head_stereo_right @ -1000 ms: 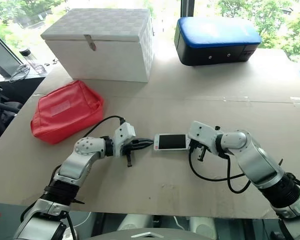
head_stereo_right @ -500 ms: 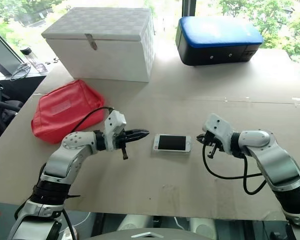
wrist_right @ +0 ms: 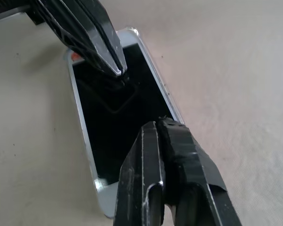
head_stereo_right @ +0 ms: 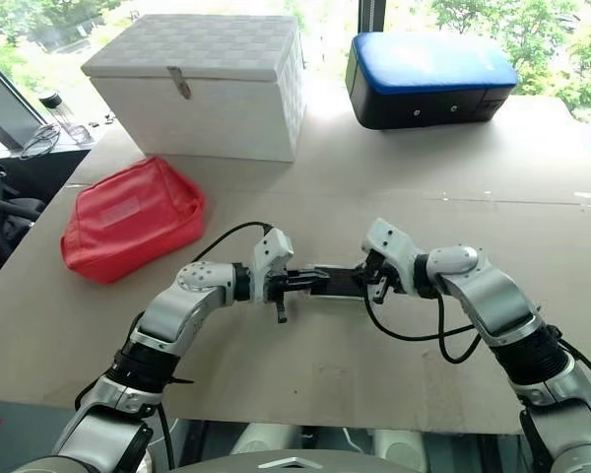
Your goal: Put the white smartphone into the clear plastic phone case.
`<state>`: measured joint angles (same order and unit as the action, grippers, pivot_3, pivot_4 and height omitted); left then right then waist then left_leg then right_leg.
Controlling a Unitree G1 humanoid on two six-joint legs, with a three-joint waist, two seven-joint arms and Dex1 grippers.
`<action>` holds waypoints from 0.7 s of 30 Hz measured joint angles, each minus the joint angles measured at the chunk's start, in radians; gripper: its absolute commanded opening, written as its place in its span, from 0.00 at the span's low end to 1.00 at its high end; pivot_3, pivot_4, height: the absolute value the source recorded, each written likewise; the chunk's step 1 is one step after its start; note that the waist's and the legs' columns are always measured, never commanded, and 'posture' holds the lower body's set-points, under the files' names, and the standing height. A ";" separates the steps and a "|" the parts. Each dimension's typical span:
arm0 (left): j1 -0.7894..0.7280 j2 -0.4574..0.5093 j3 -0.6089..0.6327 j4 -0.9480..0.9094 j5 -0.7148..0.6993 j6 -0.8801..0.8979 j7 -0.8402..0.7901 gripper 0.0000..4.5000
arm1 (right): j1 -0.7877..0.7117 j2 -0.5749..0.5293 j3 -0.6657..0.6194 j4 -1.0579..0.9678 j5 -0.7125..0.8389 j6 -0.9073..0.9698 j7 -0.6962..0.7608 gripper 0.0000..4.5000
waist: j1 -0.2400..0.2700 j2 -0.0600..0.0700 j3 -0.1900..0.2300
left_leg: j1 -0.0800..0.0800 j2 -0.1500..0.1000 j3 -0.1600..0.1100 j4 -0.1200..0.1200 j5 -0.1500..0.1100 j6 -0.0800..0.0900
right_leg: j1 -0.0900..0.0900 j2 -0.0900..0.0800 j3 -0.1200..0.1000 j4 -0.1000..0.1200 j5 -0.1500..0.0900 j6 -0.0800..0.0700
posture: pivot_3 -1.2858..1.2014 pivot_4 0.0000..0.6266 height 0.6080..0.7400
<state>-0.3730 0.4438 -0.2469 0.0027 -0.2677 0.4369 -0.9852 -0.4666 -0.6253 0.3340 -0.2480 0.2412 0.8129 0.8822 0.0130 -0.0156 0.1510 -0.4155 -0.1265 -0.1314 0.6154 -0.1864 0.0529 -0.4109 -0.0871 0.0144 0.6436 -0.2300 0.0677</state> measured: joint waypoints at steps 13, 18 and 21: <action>0.025 -0.001 -0.009 -0.003 0.022 0.016 0.032 0.01 | -0.065 -0.012 0.093 0.115 -0.063 0.037 0.030 0.00 | 0.001 -0.007 -0.032 | 0.019 0.000 -0.002 -0.003 -0.004 -0.003 | 0.021 -0.001 -0.002 -0.003 -0.007 0.002 | 0.52 0.24 1.00; 0.037 0.001 -0.026 -0.004 0.034 0.015 0.034 0.01 | -0.047 0.024 0.097 0.140 -0.104 0.012 0.015 0.00 | -0.001 -0.008 -0.046 | 0.024 0.000 -0.003 -0.004 -0.005 -0.002 | 0.026 -0.001 -0.002 -0.003 -0.008 0.002 | 0.52 0.24 1.00; 0.049 0.002 -0.028 -0.020 0.037 0.011 0.034 0.01 | 0.054 0.064 -0.008 0.127 -0.054 -0.073 0.009 0.00 | 0.001 -0.009 -0.046 | 0.024 0.000 -0.003 -0.004 -0.005 -0.002 | 0.027 -0.001 -0.001 -0.003 -0.009 0.004 | 0.52 0.24 1.00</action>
<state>-0.3241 0.4462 -0.2750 -0.0177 -0.2309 0.4476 -0.9509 -0.4130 -0.5612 0.3264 -0.1210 0.1870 0.7404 0.8908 0.0140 -0.0247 0.1047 -0.3913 -0.1262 -0.1349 0.6114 -0.1914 0.0512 -0.3839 -0.0879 0.0130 0.6405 -0.2391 0.0713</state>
